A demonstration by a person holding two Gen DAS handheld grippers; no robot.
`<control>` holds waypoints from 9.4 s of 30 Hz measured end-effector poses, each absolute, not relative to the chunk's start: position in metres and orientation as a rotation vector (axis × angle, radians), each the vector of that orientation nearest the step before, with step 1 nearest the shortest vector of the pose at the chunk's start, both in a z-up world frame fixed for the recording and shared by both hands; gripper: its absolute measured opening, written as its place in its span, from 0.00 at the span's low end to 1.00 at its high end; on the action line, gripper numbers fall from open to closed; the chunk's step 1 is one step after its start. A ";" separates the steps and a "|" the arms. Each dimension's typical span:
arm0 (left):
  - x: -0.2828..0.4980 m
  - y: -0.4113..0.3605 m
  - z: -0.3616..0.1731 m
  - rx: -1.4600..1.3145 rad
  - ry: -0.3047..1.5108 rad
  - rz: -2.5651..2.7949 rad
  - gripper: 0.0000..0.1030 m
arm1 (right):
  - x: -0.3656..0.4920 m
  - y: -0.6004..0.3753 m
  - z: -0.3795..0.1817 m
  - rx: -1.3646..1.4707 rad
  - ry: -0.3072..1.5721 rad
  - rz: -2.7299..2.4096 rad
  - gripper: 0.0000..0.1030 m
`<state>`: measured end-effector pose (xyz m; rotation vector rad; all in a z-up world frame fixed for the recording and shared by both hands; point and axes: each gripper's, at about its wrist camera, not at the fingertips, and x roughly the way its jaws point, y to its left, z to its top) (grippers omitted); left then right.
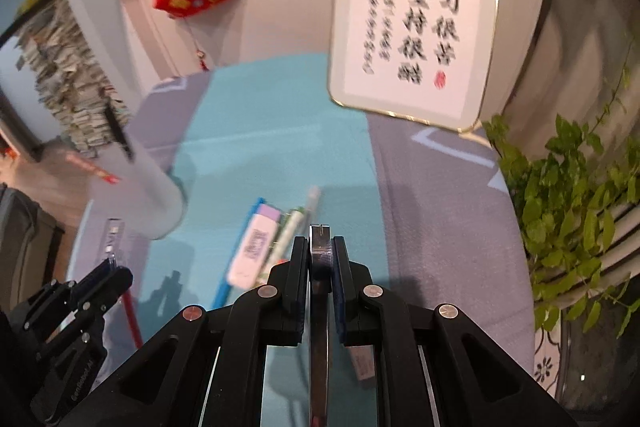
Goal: Organize stationery
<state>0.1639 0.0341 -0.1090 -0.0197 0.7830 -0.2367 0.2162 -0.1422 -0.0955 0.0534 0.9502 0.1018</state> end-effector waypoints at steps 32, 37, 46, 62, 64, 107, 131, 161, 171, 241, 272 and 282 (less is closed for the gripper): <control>0.120 0.107 -0.066 -0.119 0.624 -0.110 0.08 | 0.266 0.008 -0.008 0.086 0.663 0.382 0.11; 0.121 0.116 -0.065 -0.130 0.621 -0.096 0.08 | 0.288 0.020 -0.023 0.092 0.650 0.365 0.12; 0.129 0.126 -0.068 -0.148 0.627 -0.090 0.08 | 0.314 0.016 -0.055 0.112 0.657 0.323 0.12; 0.135 0.120 -0.068 -0.153 0.633 -0.108 0.08 | 0.287 -0.001 -0.078 0.056 0.710 0.363 0.12; 0.134 0.119 -0.066 -0.153 0.632 -0.109 0.08 | 0.283 -0.003 -0.081 0.046 0.720 0.363 0.12; 0.143 0.103 -0.036 -0.121 0.580 0.020 0.14 | 0.183 -0.191 -0.108 0.266 0.811 0.232 0.12; 0.271 0.181 -0.164 -0.458 1.086 0.477 0.33 | 0.189 -0.183 -0.131 0.242 0.873 0.225 0.12; 0.169 0.112 -0.007 -0.283 0.657 0.048 0.11 | 0.199 -0.178 -0.143 0.252 0.943 0.249 0.12; 0.184 0.077 0.038 -0.190 0.520 0.028 0.11 | 0.190 -0.188 -0.138 0.273 0.918 0.227 0.12; 0.156 -0.002 -0.176 0.129 0.996 -0.244 0.07 | 0.144 -0.145 -0.170 -0.059 1.087 0.255 0.10; 0.166 0.007 -0.174 0.142 1.009 -0.235 0.32 | 0.197 -0.133 -0.176 -0.041 1.106 0.267 0.16; 0.177 0.007 -0.176 0.127 1.016 -0.248 0.34 | 0.206 -0.131 -0.180 -0.079 1.038 0.246 0.16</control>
